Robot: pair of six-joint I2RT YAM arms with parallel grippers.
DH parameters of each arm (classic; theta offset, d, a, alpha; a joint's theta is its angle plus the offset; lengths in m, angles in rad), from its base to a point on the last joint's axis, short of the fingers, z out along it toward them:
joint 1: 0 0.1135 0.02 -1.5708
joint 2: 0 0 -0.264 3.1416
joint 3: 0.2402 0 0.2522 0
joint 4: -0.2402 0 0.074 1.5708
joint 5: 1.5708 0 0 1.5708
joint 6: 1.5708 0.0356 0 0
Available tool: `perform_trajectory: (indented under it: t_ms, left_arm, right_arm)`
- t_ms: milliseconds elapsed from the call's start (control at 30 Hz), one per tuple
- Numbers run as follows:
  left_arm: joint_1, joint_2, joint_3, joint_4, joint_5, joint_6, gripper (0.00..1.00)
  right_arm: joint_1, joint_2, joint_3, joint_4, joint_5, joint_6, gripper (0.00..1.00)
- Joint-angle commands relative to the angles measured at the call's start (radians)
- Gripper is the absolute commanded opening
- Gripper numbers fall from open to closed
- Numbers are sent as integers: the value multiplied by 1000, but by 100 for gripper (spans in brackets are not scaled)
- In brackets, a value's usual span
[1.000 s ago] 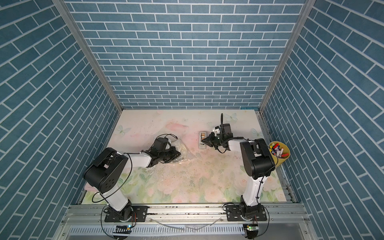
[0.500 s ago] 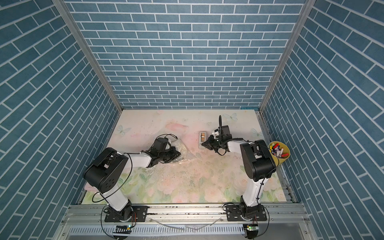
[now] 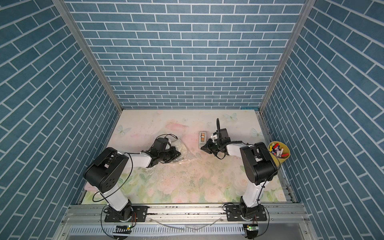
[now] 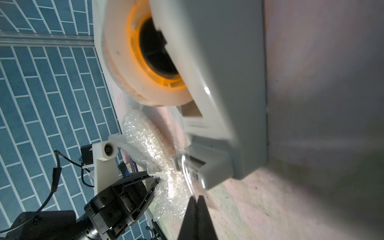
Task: Wrap dinner plates in bubble wrap
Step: Pull the tape from the tape cutter, then tear off the tape using the Tape Cutter.
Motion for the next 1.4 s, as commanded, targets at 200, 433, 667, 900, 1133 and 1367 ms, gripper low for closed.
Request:
perform_trajectory:
  t_ms: [200,433,667,900,1133,1367]
  left_arm:
    - [-2,73,-49,-155,-24,8,7]
    - [-2,81,-52,-148,-25,7,7]
    - [-1,83,-57,-143,-22,7,6]
    - [-1,95,-73,-123,-14,6,7]
    - [-2,97,-87,-105,-13,1,6]
    - [-2,93,-89,-103,-10,0,6]
  right_arm:
    - [16,-66,-83,-41,3,-3,0]
    - [27,-25,-70,-73,37,-33,0]
    - [47,1,2,-297,242,-96,0]
    - [83,-28,41,-398,369,-122,0]
    - [94,-71,35,-449,479,-110,0]
    - [99,-175,-42,-332,385,-101,0]
